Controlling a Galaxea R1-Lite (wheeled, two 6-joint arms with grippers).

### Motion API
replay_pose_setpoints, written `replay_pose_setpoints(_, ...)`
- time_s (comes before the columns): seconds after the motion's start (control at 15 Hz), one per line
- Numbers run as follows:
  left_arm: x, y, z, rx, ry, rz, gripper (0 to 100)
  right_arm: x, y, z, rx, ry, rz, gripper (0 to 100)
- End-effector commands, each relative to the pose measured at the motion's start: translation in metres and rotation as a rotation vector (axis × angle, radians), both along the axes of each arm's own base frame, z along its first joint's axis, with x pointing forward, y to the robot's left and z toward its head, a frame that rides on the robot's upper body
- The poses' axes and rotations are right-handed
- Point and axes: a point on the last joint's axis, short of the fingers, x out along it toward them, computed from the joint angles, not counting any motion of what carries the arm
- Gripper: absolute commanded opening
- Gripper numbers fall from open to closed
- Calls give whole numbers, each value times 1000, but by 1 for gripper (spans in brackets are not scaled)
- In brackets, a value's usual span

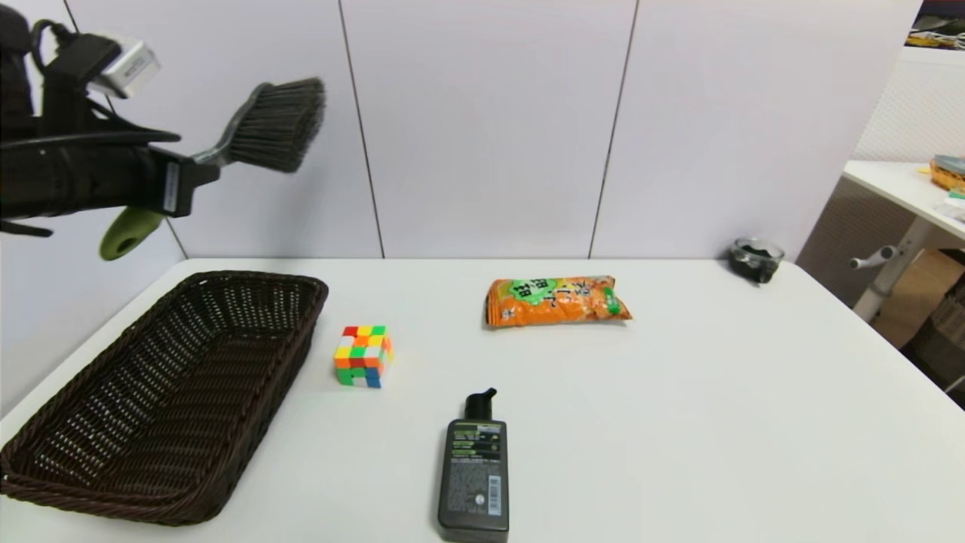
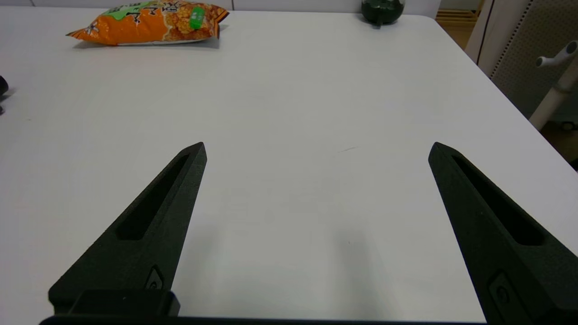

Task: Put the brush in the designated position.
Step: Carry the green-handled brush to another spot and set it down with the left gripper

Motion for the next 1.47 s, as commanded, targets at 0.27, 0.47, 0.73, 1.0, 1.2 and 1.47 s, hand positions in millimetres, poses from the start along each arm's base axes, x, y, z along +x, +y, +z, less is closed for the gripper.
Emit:
replay_pose_setpoints(0.27, -45, 89, -37, -61, 102, 137, 0, 0, 0, 0, 1, 3, 0, 100)
replay_pose_setpoints(0.47, -43, 111, -57, -64, 161, 131, 0, 0, 0, 0, -1, 3, 0, 100)
replay_pose_setpoints(0.73, -36, 147, -85, -62, 211, 137, 0, 0, 0, 0, 1, 3, 0, 100)
replay_pose_setpoints(1.0, -34, 184, -109, -68, 198, 229, 0, 0, 0, 0, 1, 3, 0, 100)
replay_pose_setpoints(1.2, -35, 189, -135, -141, 267, 200, 0, 0, 0, -1, -1, 4, 0, 100)
replay_pose_setpoints(1.47, -30, 192, -165, -157, 372, 158, 0, 0, 0, 0, 1, 3, 2, 100)
